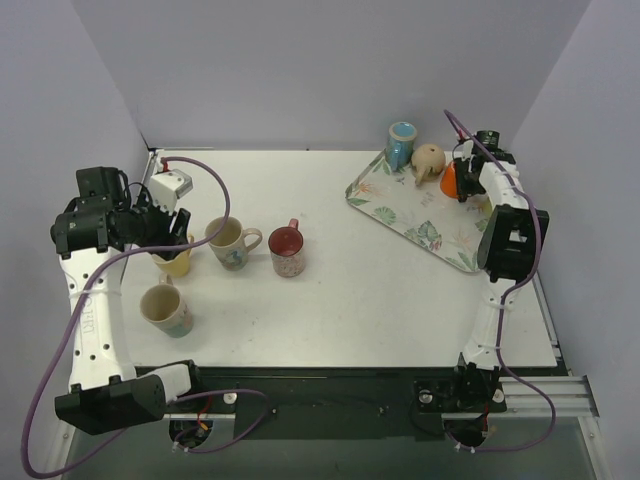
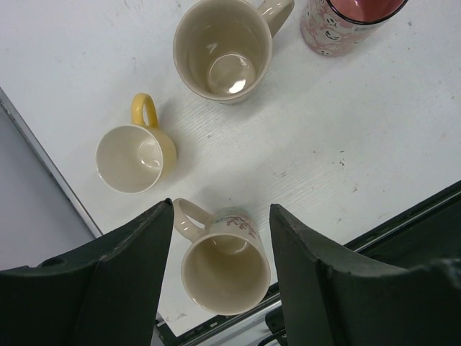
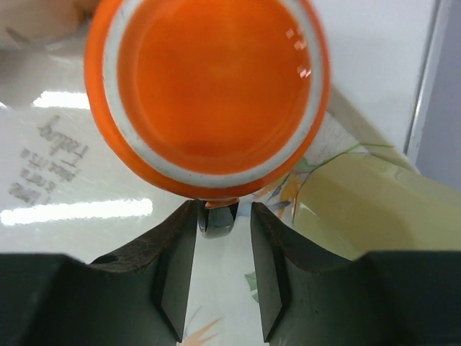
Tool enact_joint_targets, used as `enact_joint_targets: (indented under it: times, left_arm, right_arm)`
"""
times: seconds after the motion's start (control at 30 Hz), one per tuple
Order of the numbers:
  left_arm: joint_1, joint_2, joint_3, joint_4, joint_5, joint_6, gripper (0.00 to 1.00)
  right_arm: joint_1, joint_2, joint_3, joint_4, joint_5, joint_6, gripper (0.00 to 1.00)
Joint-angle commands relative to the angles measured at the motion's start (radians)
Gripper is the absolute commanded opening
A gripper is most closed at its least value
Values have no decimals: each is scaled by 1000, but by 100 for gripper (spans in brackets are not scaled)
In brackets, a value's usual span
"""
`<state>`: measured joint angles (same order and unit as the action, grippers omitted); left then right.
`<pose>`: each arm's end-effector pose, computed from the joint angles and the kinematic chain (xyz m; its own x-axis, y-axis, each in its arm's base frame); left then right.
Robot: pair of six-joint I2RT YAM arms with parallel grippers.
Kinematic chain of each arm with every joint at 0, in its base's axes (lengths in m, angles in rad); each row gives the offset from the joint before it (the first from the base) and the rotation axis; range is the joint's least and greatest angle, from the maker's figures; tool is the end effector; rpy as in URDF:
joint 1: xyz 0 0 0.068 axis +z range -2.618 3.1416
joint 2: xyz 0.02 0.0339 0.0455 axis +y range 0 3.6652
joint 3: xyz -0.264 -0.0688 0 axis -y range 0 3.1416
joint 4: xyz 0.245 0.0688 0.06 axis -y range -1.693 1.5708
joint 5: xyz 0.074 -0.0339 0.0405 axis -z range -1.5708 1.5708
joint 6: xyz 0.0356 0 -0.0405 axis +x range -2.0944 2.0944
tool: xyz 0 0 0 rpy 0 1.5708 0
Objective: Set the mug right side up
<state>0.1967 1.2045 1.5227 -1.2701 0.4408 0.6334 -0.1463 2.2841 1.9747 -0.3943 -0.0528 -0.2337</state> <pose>0.2001 0.0244 0.4071 -0.6048 0.4253 -0.6733 0.5260 0.8481 0.0633 0.5225 -0.0751 0.2248 -0.6472 -0.1384 -0.7496 -0.0453 0.9886 -0.1433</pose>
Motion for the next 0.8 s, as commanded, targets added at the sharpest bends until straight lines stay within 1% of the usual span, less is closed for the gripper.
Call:
enact_joint_targets:
  times: [0.0,0.07,0.13,0.17,0.23,0.27,0.4,0.47,0.63,0.7,0.73,0.77]
  left_arm:
    - [-3,-34,-4,57,32,5,66]
    - [-5,-30,-7,63,36,0,66]
    - [-5,-25,-6,63,41,-3,66]
    - [-5,-23,-4,66,39,-6,66]
    - [-6,-20,-4,67,35,-11,66]
    - [-5,-20,-6,66,33,-9,66]
    - [-9,-22,-7,64,33,-11,66]
    - [-11,-26,-7,64,33,-11,66]
    - [-11,-33,-6,66,27,-12,66]
    - [-13,-33,-7,67,24,-12,66]
    - [-13,-30,-7,67,24,-12,66]
    - [-14,-31,-7,67,26,-12,66]
  right_arm:
    - [2,-35,-82,21,11,-121,31]
    - [4,-61,-131,76,-7,-121,31]
    - [7,-84,-183,141,-18,-131,26]
    - [7,-92,-215,179,-22,-139,20]
    - [7,-115,-247,231,-6,-142,14]
    - [7,-127,-255,267,-1,-132,15]
    - [7,-121,-235,267,-5,-116,33]
    - [7,-109,-209,262,-4,-101,35]
    - [8,-71,-146,224,-27,-78,34]
    - [7,-60,-137,227,-12,-53,29]
    - [7,-57,-134,227,-6,-44,16]
    - [8,-57,-132,229,-2,-39,8]
